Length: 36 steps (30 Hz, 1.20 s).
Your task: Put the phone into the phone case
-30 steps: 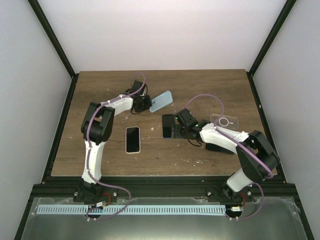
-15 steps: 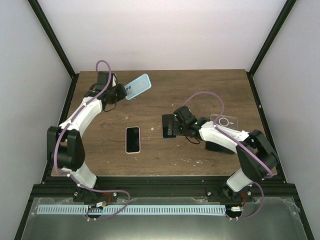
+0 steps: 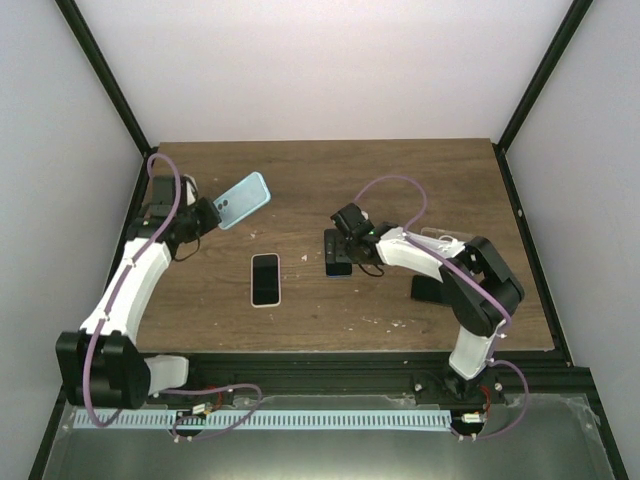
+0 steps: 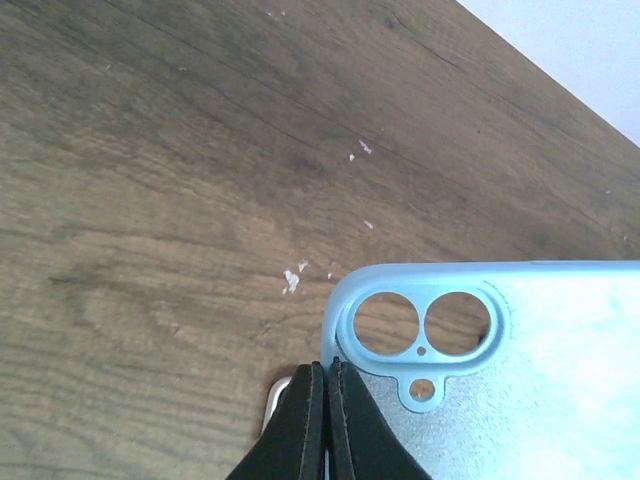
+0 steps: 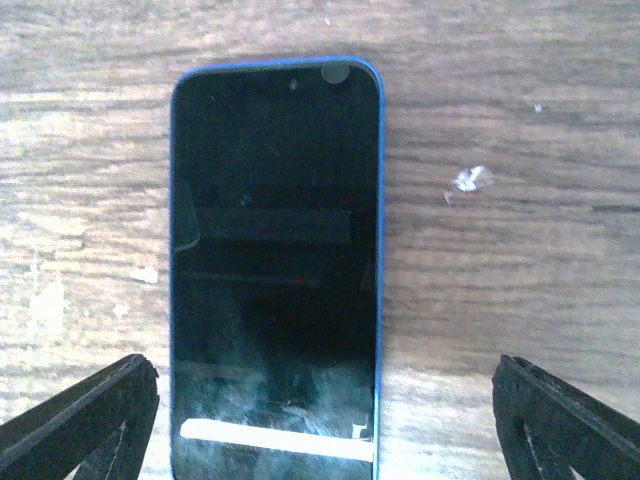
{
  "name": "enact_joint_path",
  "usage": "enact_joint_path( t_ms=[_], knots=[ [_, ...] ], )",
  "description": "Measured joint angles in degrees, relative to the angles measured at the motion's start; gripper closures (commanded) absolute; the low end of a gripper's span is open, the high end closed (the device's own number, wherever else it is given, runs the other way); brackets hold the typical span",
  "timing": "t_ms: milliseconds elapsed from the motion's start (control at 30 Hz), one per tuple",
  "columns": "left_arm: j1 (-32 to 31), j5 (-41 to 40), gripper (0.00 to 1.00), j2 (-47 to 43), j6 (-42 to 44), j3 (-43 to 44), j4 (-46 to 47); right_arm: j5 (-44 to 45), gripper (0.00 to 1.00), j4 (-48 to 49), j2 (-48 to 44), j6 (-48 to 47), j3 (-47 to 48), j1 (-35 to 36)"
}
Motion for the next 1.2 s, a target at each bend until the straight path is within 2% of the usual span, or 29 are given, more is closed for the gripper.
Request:
enact_joint_path(
  t_ms=[233,567,800,933,1200],
  knots=[
    [0.1,0.2,1.0,-6.0,2.4,-4.0,-3.0,2.1,0.02,-2.3,6.3,-0.3,7.0,1.6],
    [0.1,3.7,1.0,-11.5,4.3,-8.3,-4.6,4.8,0.02,-5.4,11.6,-0.7,10.1,2.7],
    [0.1,5.6,1.0,-13.5,4.9,-9.5,-4.7,6.0,0.13,-5.9,13.3,-1.4,12.0,2.7],
    [0.1,6.7,1.0,-14.8,4.9,-10.1,-4.6,6.2,0.16,-5.3,13.2,-1.9,11.7,2.7],
    [-0.4,10.4,1.0,-15.2,4.5,-11.5,-3.5,6.3,0.23,-1.0,8.6,-2.2,4.2,1.2]
  ],
)
